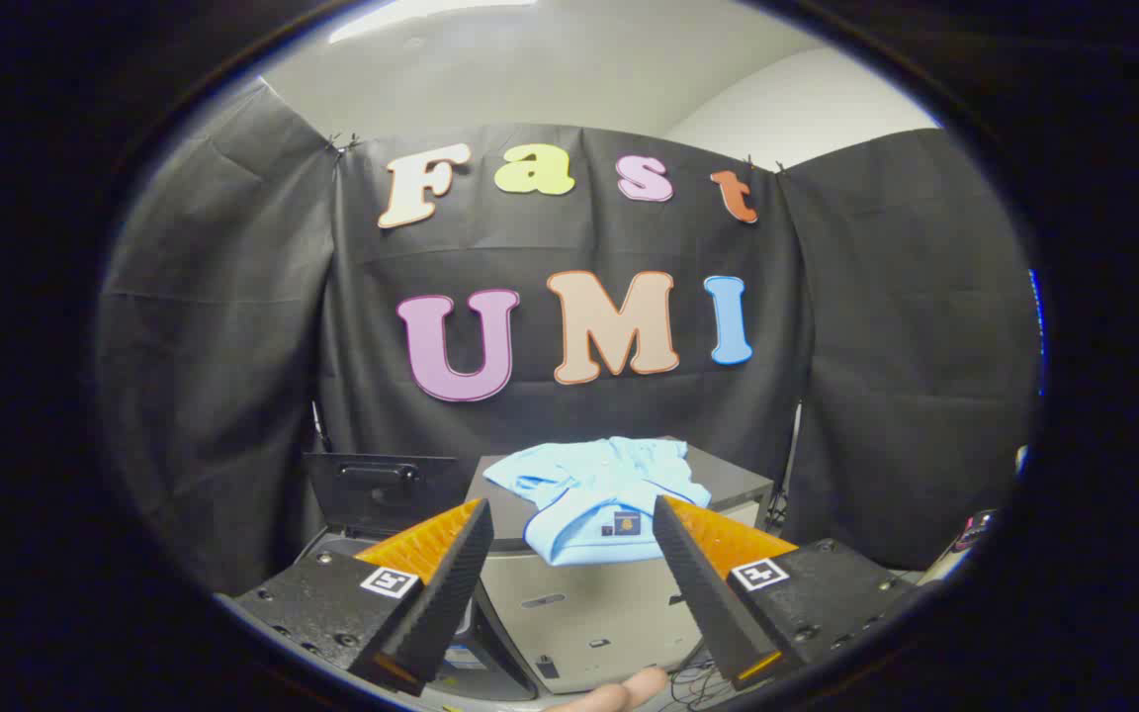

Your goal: Put the clothes into the washing machine and then close the washing machine lid.

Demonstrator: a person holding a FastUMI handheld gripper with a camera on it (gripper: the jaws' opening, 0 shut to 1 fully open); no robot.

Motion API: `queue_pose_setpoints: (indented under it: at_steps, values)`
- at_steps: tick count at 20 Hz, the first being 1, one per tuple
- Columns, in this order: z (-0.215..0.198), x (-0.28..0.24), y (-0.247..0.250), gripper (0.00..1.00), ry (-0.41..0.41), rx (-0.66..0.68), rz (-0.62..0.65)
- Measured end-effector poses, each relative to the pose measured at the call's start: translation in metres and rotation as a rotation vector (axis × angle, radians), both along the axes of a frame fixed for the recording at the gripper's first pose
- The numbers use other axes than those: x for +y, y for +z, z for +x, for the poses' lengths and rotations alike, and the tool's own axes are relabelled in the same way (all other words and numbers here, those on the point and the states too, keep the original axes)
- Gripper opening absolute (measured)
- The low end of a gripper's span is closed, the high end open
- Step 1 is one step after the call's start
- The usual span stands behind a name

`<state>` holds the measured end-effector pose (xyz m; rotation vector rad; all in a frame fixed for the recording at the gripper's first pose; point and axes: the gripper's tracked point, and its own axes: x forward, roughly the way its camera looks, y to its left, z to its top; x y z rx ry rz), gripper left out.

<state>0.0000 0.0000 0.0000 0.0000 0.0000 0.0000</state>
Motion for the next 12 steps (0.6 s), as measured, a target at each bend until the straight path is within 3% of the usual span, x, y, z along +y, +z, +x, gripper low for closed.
queue_pose_setpoints:
  at_steps: [12]
  values:
    - [-0.001,-0.032,-0.014,0.98,-0.064,0.002,0.002]
